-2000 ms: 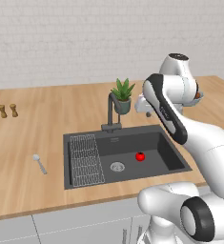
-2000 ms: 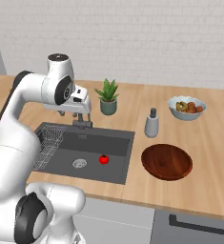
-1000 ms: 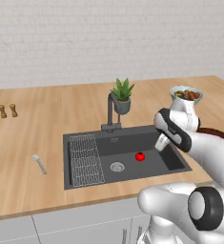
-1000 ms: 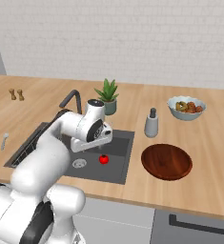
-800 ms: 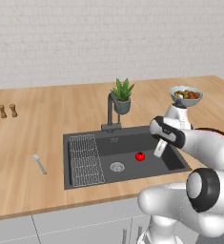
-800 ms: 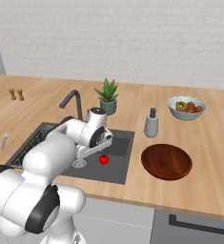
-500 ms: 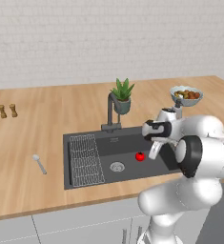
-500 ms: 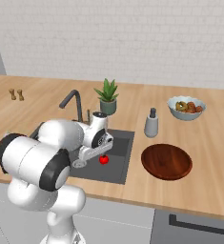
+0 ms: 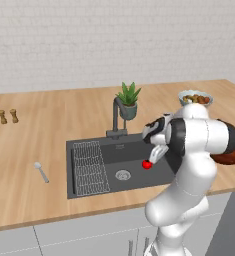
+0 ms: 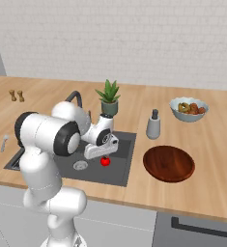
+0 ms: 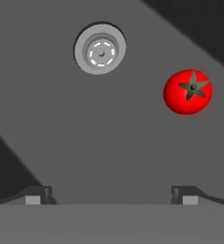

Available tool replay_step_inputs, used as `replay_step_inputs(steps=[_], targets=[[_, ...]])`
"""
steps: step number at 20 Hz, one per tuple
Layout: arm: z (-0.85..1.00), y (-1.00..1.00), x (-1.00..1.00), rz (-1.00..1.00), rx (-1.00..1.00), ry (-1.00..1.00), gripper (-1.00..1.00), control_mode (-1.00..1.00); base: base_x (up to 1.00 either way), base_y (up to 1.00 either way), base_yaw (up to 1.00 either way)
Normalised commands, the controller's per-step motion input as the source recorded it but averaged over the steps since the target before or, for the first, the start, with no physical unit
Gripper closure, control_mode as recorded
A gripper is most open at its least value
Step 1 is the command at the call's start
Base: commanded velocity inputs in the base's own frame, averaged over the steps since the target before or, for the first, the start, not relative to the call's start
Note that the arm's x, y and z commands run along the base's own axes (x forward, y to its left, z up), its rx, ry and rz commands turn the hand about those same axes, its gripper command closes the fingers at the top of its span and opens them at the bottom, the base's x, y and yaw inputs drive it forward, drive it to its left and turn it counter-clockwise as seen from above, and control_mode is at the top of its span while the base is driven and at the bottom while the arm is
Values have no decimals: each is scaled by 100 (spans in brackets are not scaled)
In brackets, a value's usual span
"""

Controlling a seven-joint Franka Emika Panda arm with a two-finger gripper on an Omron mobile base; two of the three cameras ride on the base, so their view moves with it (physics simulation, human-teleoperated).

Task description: Pick the tomato from the sink and place it in the bowl. Then pick the bowl and place it in the microwave. Then close the microwave door and press the start button.

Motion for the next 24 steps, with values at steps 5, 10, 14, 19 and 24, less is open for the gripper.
replay_step_inputs(steps=[5, 10, 14, 19, 24], targets=[[-59, 0, 31, -14, 0, 0, -100, -100, 0, 0, 0], [-22, 0, 43, -13, 0, -1, -100, -100, 0, 0, 0], [-26, 0, 47, -9, 0, 0, -100, -100, 0, 0, 0], [-47, 1, 30, -5, 0, 0, -100, -100, 0, 0, 0], [-31, 4, 24, -3, -1, 0, -100, -100, 0, 0, 0]])
